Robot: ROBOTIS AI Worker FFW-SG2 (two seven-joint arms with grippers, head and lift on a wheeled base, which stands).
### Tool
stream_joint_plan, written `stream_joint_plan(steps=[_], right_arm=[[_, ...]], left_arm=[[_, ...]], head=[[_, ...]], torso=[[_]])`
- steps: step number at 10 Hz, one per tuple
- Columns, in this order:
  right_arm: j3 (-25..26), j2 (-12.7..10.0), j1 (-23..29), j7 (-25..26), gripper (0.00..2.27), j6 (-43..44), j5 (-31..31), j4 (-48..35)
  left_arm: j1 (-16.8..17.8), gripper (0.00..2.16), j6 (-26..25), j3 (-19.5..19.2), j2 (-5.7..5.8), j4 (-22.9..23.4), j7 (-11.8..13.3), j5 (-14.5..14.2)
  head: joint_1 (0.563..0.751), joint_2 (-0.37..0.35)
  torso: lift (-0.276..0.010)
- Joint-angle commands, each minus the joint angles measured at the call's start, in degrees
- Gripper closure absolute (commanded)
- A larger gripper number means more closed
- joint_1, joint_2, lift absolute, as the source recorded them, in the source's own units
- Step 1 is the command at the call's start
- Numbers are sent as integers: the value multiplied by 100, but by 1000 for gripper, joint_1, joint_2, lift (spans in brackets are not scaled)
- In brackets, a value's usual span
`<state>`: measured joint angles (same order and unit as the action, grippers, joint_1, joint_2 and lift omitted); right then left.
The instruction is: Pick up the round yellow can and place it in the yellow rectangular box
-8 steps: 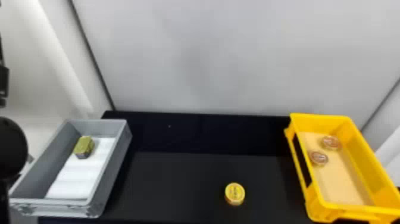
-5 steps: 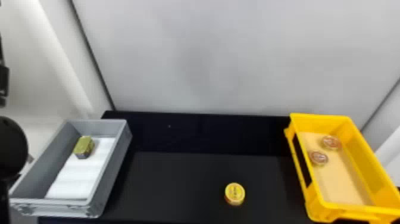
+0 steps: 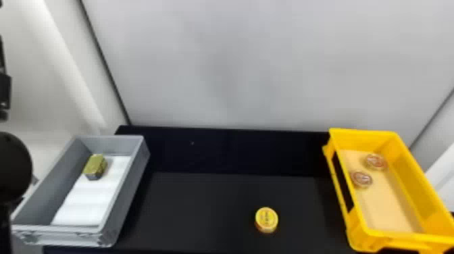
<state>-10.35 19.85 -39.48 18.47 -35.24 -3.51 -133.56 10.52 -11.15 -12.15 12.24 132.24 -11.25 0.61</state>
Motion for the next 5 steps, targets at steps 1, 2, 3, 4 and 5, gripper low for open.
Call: stream_joint_plan(steps=[1, 2, 3, 4, 5], right_arm=[[314, -482, -517, -784, 121, -2332, 271, -4], [323, -526, -613, -1293, 128, -2957, 219, 128], [244, -517, -587, -1856, 133, -3414, 210, 427], [156, -534, -534, -2542, 134, -3748, 140, 796], [-47, -526, -517, -3570, 134, -4135, -265, 1218]], left_arm=[[-41, 76, 7, -7, 7, -5, 0, -8], [-59, 76, 16, -7, -1, -5, 0, -17], [-76, 76, 16, -7, -1, -5, 0, -17], [-94, 76, 7, -7, -10, -5, 0, -26], [-103, 76, 7, 2, -28, -5, 0, -26]], head=[[694, 54], [694, 54], [694, 54], [694, 54], [694, 54]], torso=[[-3], [-3], [-3], [-3], [-3]])
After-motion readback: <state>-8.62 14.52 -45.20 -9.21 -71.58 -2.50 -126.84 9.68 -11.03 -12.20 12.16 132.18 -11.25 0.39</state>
